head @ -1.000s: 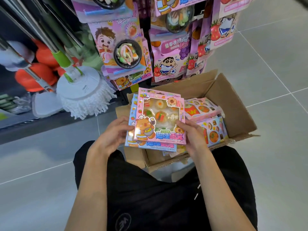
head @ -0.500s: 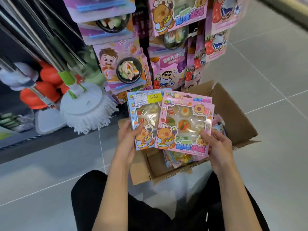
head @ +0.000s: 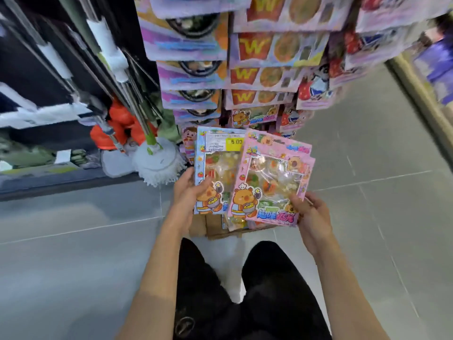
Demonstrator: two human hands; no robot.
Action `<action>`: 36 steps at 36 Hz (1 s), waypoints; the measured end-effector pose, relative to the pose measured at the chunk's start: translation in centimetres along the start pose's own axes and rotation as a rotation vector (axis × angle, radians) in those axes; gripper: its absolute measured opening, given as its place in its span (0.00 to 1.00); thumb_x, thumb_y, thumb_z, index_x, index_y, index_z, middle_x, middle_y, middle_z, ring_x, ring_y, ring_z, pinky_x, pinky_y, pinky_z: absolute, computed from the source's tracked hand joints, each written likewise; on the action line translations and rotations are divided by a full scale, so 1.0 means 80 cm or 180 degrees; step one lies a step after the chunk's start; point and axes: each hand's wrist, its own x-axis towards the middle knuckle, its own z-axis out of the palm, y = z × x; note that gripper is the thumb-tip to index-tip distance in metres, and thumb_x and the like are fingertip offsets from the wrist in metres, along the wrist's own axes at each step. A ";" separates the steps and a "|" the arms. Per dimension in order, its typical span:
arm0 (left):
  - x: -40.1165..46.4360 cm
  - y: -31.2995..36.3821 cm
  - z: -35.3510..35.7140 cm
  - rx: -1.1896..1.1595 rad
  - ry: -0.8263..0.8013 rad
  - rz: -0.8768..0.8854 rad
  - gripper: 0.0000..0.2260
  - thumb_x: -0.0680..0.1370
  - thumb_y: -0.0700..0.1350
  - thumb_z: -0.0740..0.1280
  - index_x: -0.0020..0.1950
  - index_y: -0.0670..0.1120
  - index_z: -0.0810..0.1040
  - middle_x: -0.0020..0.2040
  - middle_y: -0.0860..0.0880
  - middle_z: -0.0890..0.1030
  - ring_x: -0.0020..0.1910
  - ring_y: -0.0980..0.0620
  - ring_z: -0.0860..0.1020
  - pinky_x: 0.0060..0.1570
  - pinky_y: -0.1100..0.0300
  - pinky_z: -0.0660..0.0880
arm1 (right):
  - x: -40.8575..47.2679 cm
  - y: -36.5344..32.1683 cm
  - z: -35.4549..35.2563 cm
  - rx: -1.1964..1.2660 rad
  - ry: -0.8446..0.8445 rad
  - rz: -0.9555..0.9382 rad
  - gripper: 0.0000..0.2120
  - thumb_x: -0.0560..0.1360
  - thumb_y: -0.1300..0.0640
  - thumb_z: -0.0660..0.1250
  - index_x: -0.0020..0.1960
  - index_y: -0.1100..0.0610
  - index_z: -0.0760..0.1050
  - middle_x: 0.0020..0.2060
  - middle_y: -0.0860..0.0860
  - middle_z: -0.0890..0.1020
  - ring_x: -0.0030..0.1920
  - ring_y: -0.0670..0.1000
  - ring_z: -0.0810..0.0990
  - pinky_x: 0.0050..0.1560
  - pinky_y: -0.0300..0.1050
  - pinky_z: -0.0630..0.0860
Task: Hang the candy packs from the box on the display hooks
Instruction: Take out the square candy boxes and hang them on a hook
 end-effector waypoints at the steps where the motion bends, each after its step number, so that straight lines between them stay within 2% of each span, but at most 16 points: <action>1: -0.016 0.019 0.007 0.0046 0.0032 -0.0009 0.11 0.77 0.36 0.69 0.55 0.50 0.81 0.54 0.44 0.85 0.53 0.41 0.82 0.60 0.36 0.75 | -0.010 -0.018 0.001 -0.0004 -0.0076 0.0020 0.11 0.73 0.60 0.73 0.53 0.63 0.79 0.50 0.60 0.85 0.46 0.59 0.84 0.44 0.56 0.82; 2: -0.027 0.028 0.011 0.0055 0.0050 -0.0012 0.10 0.77 0.36 0.69 0.55 0.50 0.81 0.54 0.45 0.85 0.53 0.41 0.82 0.60 0.37 0.76 | -0.016 -0.026 0.001 -0.0060 -0.0127 0.0011 0.12 0.72 0.58 0.74 0.53 0.62 0.80 0.50 0.59 0.86 0.46 0.59 0.83 0.46 0.57 0.79; 4: -0.050 0.064 0.028 0.0080 0.0168 0.0031 0.11 0.77 0.37 0.69 0.57 0.48 0.81 0.53 0.45 0.85 0.51 0.42 0.82 0.58 0.40 0.78 | -0.028 -0.065 -0.005 -0.0015 -0.0124 -0.0013 0.07 0.76 0.63 0.71 0.54 0.61 0.79 0.48 0.56 0.87 0.45 0.56 0.85 0.47 0.57 0.80; 5: -0.059 0.081 0.035 0.0062 0.0248 0.0070 0.12 0.77 0.37 0.70 0.59 0.47 0.80 0.54 0.44 0.85 0.50 0.42 0.82 0.56 0.41 0.78 | -0.030 -0.084 -0.009 0.0051 -0.0087 -0.0059 0.07 0.77 0.66 0.69 0.54 0.60 0.79 0.47 0.55 0.87 0.43 0.53 0.86 0.44 0.53 0.83; 7: -0.079 0.112 0.052 0.0037 0.0453 0.0216 0.17 0.77 0.39 0.71 0.65 0.45 0.77 0.58 0.40 0.83 0.50 0.43 0.82 0.58 0.40 0.78 | -0.033 -0.130 -0.024 0.0149 0.0005 -0.0181 0.08 0.77 0.69 0.67 0.53 0.58 0.78 0.43 0.51 0.87 0.40 0.47 0.86 0.37 0.43 0.82; 10: -0.112 0.149 0.084 -0.0042 0.0737 0.0437 0.14 0.77 0.42 0.72 0.62 0.47 0.79 0.56 0.42 0.84 0.50 0.42 0.81 0.59 0.35 0.76 | -0.041 -0.198 -0.059 0.0211 0.0149 -0.0421 0.10 0.77 0.71 0.67 0.52 0.57 0.77 0.40 0.46 0.87 0.39 0.44 0.85 0.36 0.39 0.80; 12: -0.133 0.170 0.107 -0.0116 0.0834 0.0502 0.11 0.77 0.42 0.71 0.59 0.49 0.80 0.54 0.44 0.84 0.50 0.41 0.81 0.58 0.33 0.75 | -0.048 -0.238 -0.081 0.0161 0.0203 -0.0565 0.10 0.76 0.70 0.68 0.55 0.59 0.77 0.39 0.45 0.87 0.38 0.43 0.84 0.35 0.39 0.80; 15: -0.165 0.210 0.146 -0.0178 0.0923 0.0578 0.14 0.76 0.44 0.72 0.62 0.47 0.79 0.55 0.42 0.84 0.51 0.41 0.81 0.58 0.31 0.75 | -0.060 -0.302 -0.102 0.0100 0.0136 -0.0634 0.10 0.77 0.69 0.68 0.54 0.58 0.77 0.39 0.45 0.87 0.38 0.43 0.84 0.34 0.39 0.79; 20: -0.202 0.277 0.207 -0.0177 0.0894 0.0812 0.11 0.77 0.42 0.71 0.60 0.50 0.80 0.57 0.44 0.84 0.57 0.38 0.82 0.60 0.34 0.75 | -0.074 -0.383 -0.111 0.0074 -0.0033 -0.0697 0.15 0.77 0.68 0.68 0.63 0.62 0.75 0.40 0.44 0.87 0.40 0.43 0.85 0.36 0.39 0.80; 24: -0.225 0.318 0.240 -0.0162 0.0859 0.1022 0.12 0.76 0.44 0.71 0.59 0.51 0.80 0.57 0.42 0.84 0.57 0.35 0.80 0.59 0.32 0.75 | -0.083 -0.437 -0.114 0.0012 -0.0219 -0.0755 0.12 0.78 0.67 0.68 0.60 0.60 0.76 0.44 0.48 0.86 0.41 0.44 0.85 0.35 0.41 0.81; 26: -0.235 0.339 0.251 -0.0152 0.0859 0.1130 0.11 0.76 0.43 0.71 0.59 0.50 0.80 0.56 0.43 0.84 0.54 0.36 0.82 0.59 0.33 0.75 | -0.087 -0.464 -0.113 -0.0019 -0.0353 -0.0829 0.09 0.78 0.67 0.67 0.57 0.59 0.77 0.44 0.48 0.87 0.42 0.46 0.86 0.36 0.42 0.82; 28: -0.241 0.356 0.255 -0.0190 0.0854 0.1231 0.11 0.78 0.41 0.71 0.60 0.48 0.80 0.52 0.46 0.85 0.48 0.43 0.82 0.59 0.38 0.77 | -0.092 -0.485 -0.108 -0.0005 -0.0476 -0.0892 0.09 0.78 0.68 0.66 0.57 0.59 0.77 0.44 0.47 0.87 0.43 0.46 0.86 0.38 0.42 0.82; 30: -0.243 0.370 0.255 -0.0206 0.0840 0.1338 0.12 0.79 0.40 0.69 0.61 0.45 0.78 0.47 0.51 0.84 0.43 0.49 0.81 0.52 0.44 0.78 | -0.097 -0.502 -0.100 0.0023 -0.0578 -0.0966 0.08 0.78 0.69 0.66 0.54 0.59 0.77 0.41 0.46 0.87 0.42 0.44 0.86 0.37 0.39 0.81; 33: -0.245 0.396 0.256 -0.0261 0.0711 0.1526 0.10 0.78 0.39 0.70 0.59 0.44 0.77 0.40 0.53 0.81 0.38 0.52 0.78 0.45 0.51 0.76 | -0.102 -0.528 -0.083 0.0102 -0.0679 -0.1073 0.09 0.77 0.69 0.67 0.53 0.57 0.78 0.42 0.46 0.87 0.42 0.45 0.86 0.37 0.40 0.82; 36: -0.246 0.431 0.261 -0.0350 0.0750 0.1691 0.13 0.79 0.37 0.68 0.63 0.43 0.76 0.44 0.56 0.84 0.39 0.57 0.81 0.40 0.62 0.78 | -0.103 -0.558 -0.064 0.0135 -0.0748 -0.1295 0.09 0.76 0.68 0.68 0.53 0.58 0.79 0.44 0.49 0.87 0.44 0.48 0.86 0.42 0.45 0.84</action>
